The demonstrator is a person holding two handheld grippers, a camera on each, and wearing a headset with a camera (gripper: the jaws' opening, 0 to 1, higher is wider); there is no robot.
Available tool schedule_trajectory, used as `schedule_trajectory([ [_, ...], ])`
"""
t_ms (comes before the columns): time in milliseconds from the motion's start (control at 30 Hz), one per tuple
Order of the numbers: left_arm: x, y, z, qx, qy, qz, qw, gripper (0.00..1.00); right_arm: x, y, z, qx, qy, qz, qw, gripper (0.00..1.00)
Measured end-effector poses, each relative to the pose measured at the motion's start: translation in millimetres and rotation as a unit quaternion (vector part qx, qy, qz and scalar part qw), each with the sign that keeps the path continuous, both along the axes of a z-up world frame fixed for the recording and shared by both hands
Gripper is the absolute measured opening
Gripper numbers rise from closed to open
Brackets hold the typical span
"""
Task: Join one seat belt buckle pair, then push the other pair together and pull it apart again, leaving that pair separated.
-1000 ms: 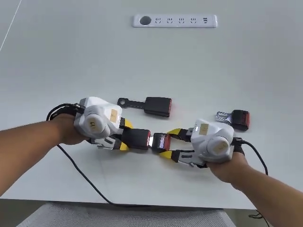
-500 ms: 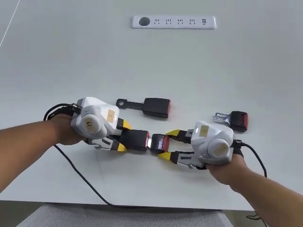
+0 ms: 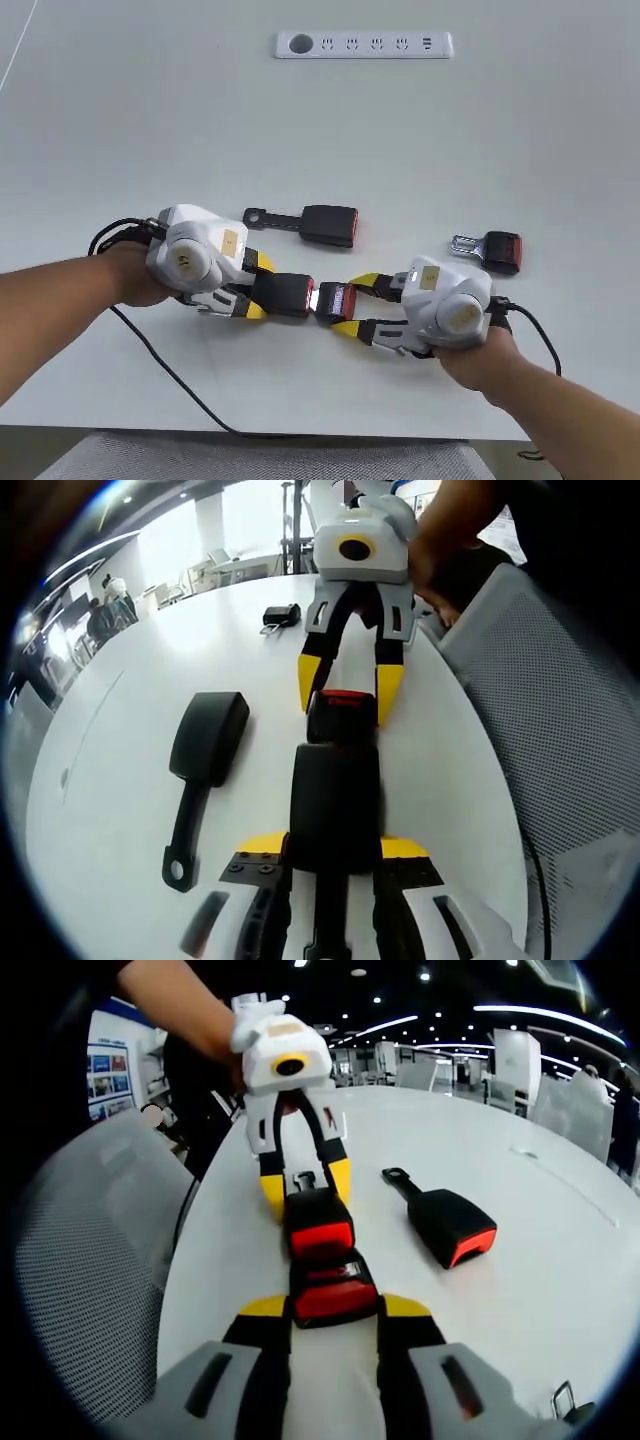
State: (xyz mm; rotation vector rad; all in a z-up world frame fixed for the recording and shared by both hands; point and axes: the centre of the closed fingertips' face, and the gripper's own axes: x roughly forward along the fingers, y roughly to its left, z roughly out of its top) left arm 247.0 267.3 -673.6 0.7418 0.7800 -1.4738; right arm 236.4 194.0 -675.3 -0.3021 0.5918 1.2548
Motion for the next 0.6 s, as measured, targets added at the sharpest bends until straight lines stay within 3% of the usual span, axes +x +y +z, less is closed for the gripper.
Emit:
schedule_trajectory([
  [167, -1.0, -1.3, 0.7, 0.012, -0.004, -0.009, 0.9999, 0.32, -0.4, 1.2, 0.8, 0.007, 0.008, -0.003, 0.9999, 0.32],
  [233, -0.7, -0.2, 0.2, 0.016, -0.006, -0.012, 0.9998, 0.33, -0.9, 1.7, 0.8, 0.000, -0.001, 0.003, 1.0000, 0.33],
  [300, -0.3, -0.4, -0.1, 0.022, -0.006, -0.008, 0.9997, 0.33, 0.4, 1.3, 1.9, 0.005, 0.012, 0.000, 0.9999, 0.34],
  [400, -0.9, -0.4, -0.3, 0.025, 0.000, 0.001, 0.9997, 0.34, 1.1, -2.4, -1.4, -0.031, -0.019, 0.013, 0.9993, 0.35],
  [467, -6.1, -3.9, 1.4, 0.011, 0.028, 0.021, 0.9993, 0.41, 3.5, -3.5, 0.0, -0.034, -0.017, -0.008, 0.9993, 0.45],
  [533, -9.0, -3.2, 4.6, 0.005, 0.030, 0.022, 0.9993, 0.48, 4.6, -1.8, 9.3, -0.004, -0.007, -0.028, 0.9996, 0.65],
  [600, -10.2, -6.2, 10.2, -0.008, 0.036, 0.037, 0.9986, 0.51, 6.0, -3.8, 20.0, 0.016, -0.011, -0.039, 0.9991, 0.71],
])
